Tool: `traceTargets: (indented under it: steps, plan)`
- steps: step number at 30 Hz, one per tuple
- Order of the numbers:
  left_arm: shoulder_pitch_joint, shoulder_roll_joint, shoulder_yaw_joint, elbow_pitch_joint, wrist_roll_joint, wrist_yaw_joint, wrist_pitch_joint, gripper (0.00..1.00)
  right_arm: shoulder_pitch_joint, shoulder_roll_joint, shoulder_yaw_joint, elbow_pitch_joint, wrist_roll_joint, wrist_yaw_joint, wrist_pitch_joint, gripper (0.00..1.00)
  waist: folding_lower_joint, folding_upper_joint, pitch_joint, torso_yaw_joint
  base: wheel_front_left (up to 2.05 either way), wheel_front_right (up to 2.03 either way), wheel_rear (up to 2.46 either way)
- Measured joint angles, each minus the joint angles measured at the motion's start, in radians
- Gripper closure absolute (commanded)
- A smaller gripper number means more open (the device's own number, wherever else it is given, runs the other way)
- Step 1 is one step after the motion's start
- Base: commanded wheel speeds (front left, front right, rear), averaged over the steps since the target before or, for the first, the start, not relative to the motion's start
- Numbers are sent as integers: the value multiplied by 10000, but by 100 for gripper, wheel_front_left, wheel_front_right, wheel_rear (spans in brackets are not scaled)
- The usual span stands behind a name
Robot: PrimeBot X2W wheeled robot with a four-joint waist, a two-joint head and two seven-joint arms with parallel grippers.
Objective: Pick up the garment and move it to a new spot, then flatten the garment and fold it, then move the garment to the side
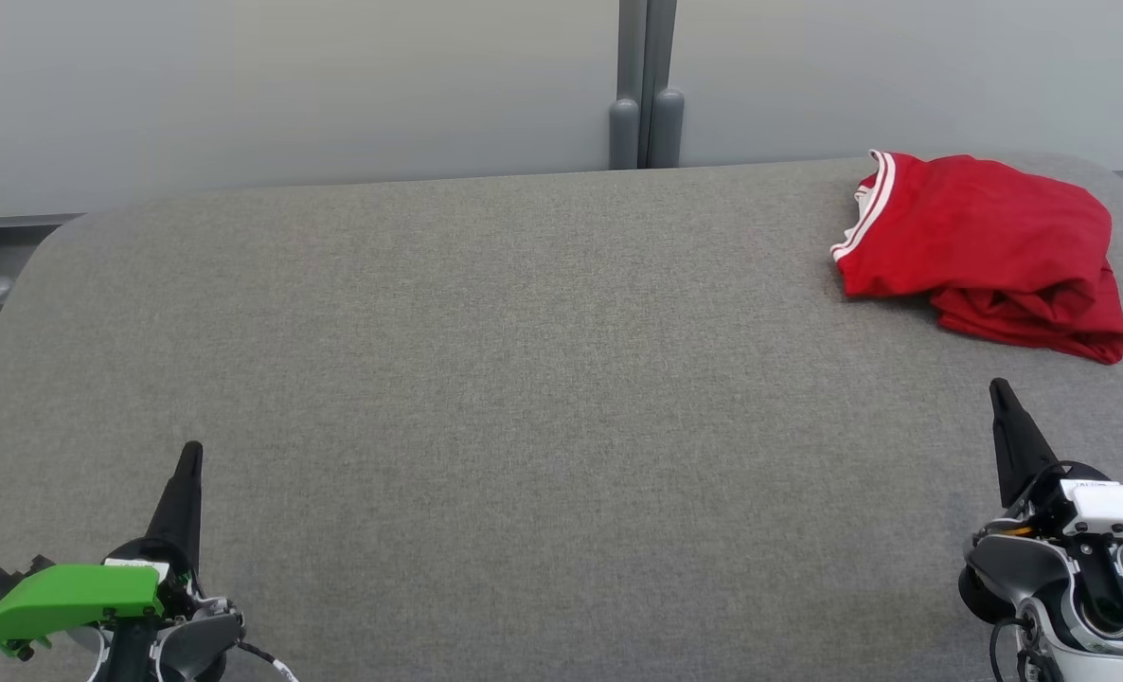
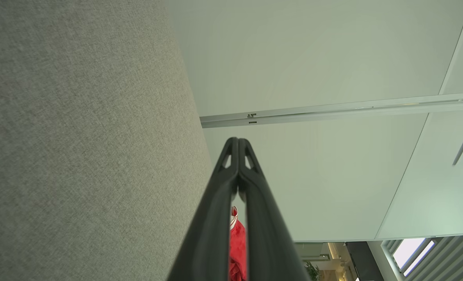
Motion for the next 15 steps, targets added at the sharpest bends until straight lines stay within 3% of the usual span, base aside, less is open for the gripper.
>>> traceTargets:
  steps: [15]
  plan:
    - [0,0,0,0,2,-2,0,100,-1,2,0,0,2,0,0,100,0,0,0,0,0,0,0]
